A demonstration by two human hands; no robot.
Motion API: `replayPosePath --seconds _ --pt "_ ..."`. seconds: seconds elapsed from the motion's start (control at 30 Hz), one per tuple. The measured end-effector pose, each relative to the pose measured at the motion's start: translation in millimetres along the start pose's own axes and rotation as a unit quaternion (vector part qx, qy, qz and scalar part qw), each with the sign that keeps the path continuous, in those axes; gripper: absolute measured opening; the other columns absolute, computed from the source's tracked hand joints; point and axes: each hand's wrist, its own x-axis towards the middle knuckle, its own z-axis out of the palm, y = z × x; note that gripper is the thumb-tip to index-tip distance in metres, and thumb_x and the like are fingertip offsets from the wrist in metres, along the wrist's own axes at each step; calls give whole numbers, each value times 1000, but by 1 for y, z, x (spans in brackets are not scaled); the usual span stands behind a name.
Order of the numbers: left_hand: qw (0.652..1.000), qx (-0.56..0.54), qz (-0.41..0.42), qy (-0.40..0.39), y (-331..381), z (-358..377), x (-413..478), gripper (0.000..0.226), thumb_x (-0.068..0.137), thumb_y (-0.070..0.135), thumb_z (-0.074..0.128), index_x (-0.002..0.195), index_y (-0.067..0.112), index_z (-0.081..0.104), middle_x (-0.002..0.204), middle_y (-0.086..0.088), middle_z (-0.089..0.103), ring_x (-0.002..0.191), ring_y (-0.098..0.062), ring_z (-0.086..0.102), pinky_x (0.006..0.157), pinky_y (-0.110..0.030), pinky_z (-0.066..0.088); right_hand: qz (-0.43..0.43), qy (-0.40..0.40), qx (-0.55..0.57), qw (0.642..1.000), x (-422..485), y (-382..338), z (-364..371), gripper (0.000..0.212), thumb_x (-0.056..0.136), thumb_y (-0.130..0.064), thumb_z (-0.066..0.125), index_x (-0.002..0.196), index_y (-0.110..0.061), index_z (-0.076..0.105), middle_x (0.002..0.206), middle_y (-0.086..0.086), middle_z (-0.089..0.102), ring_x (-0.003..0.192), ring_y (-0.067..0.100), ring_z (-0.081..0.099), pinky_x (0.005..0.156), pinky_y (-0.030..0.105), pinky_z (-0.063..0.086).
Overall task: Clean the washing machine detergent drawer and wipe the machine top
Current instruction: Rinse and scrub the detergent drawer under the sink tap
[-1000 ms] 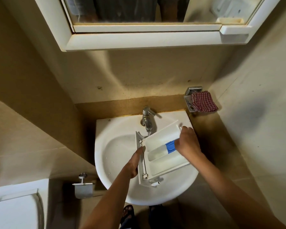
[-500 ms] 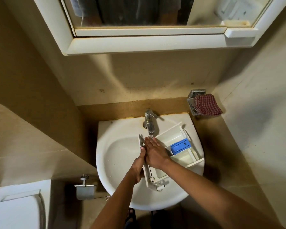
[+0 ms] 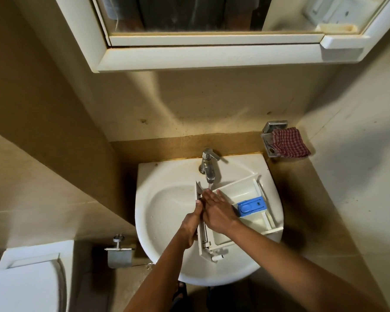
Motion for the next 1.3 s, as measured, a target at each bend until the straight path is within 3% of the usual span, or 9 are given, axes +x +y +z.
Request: replayPosePath --seconds 0.17,0.4,0.57,0.67,0.83,0.93,1.07,1.2,1.3 --pt "999 -33 0 17 1 -2 1 115 51 98 39 133 19 57 124 -6 64 113 -26 61 101 -48 48 -75 22 26 997 -20 6 -2 57 98 -31 28 150 -8 23 156 9 25 147 19 13 118 34 -3" --pt "999 -42 -5 18 5 -6 -7 88 75 83 36 121 13 64 110 -10 71 101 -25 67 91 -38 53 -162 43 -3 986 -53 -6 -6 58 94 -31 22 139 0 43 146 17 42 140 25 31 115 29 -3" --pt "1000 -24 -5 12 7 -7 -14 85 71 87 32 117 21 62 107 -5 70 102 -25 66 93 -42 53 -62 1 -67 996 -29 1 -16 65 100 -40 19 151 -1 9 158 16 7 148 25 -1 110 32 -19" --pt "1000 -21 -5 15 8 -7 -18 86 66 90 30 112 26 62 107 -6 71 103 -25 66 93 -46 53 -33 -1 -99 994 -8 6 -13 74 90 -45 -1 152 -6 9 159 12 6 147 23 -6 107 35 -27" --pt "999 -11 26 36 3 -14 -18 90 67 89 39 123 22 62 116 -4 68 107 -23 64 97 -44 51 -23 0 -78 997 -20 -10 -2 71 96 -44 20 151 -2 5 159 16 2 147 28 -6 111 44 -23" --pt "996 -18 60 64 -1 -18 -26 80 69 84 46 118 23 65 116 -1 68 107 -21 62 96 -38 50 -88 44 -55 994 -34 -9 9 80 88 -51 16 150 0 9 158 17 5 147 29 -7 112 43 -24" --pt "988 -44 94 117 -4 -23 -37 70 74 75 51 107 15 68 103 -5 72 95 -23 68 79 -34 54 -242 16 1 970 -45 3 10 63 96 -40 37 151 -15 20 159 2 10 147 18 -2 119 42 -8" --pt "979 -39 104 171 -9 -25 -44 83 75 76 54 127 11 58 114 -25 64 100 -42 64 69 -46 55 -363 4 15 932 -50 18 4 46 99 -31 35 144 -24 39 152 -2 34 146 18 14 119 40 3" --pt "965 0 171 200 -7 -27 -56 89 69 81 56 131 17 56 103 -11 68 86 -25 66 70 -40 56 -378 24 63 924 -57 34 2 35 96 -24 45 125 -16 62 131 -1 60 139 17 36 117 36 21"
